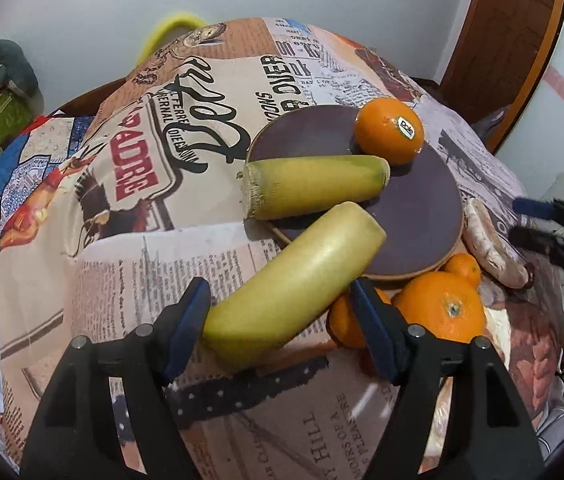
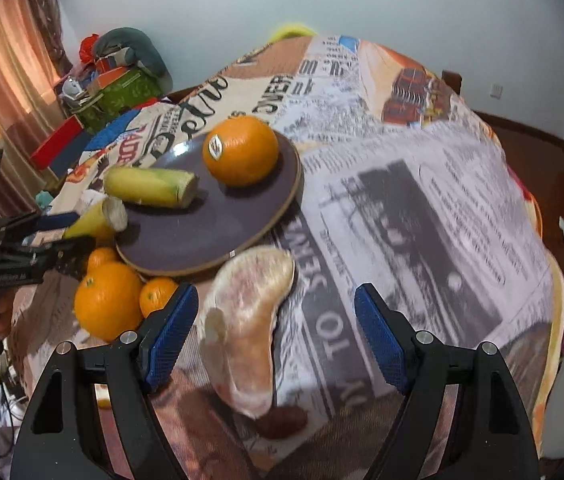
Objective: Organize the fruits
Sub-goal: 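Grasp the peeled pink pomelo segment with the right gripper while the left lifts the corn cob, then place the pomelo segment on the plate with the right gripper while the left places the corn cob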
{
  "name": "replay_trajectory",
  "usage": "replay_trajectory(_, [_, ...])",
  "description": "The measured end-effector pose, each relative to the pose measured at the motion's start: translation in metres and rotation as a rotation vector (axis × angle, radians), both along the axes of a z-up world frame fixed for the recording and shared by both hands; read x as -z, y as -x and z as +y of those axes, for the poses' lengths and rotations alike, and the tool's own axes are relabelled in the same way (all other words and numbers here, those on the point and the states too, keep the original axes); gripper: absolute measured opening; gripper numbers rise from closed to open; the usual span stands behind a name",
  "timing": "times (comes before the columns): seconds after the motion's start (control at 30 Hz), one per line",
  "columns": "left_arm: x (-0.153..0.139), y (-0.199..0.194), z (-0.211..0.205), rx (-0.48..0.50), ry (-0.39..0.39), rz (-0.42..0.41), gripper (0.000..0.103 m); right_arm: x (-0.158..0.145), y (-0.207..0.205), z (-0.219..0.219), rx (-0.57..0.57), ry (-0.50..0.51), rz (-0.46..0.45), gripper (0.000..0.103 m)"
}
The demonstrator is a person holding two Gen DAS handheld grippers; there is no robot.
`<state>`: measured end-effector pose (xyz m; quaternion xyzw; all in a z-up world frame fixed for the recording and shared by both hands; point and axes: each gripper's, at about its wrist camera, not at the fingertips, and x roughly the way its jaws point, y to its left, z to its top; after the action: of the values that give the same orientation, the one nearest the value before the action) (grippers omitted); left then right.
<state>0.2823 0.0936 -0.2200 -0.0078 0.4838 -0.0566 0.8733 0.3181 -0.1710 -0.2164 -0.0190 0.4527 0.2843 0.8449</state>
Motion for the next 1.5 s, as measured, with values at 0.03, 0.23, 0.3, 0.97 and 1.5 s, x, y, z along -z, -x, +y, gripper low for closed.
replay_trajectory(0.03, [0.0,-0.002,0.0,-0.001,0.002,0.0,0.072,0.002,0.001,0.0,0.0,-0.001,0.005,0.078])
replay_trajectory(0.23, [0.003,-0.016,-0.004,-0.015,0.002,-0.009,0.063,0.009,0.002,0.004,-0.014,-0.008,0.025,0.078])
replay_trajectory(0.3, [0.002,-0.018,-0.003,-0.02,-0.002,-0.021,0.06,0.011,0.0,0.006,-0.02,-0.008,0.029,0.078])
replay_trajectory(0.97, [-0.01,-0.013,0.0,-0.031,-0.001,-0.075,0.044,0.017,-0.001,0.02,-0.057,-0.018,0.03,0.048])
replay_trajectory(1.5, [-0.069,0.029,-0.007,-0.039,-0.006,-0.19,0.037,-0.024,0.019,0.009,-0.028,-0.07,-0.047,0.042])
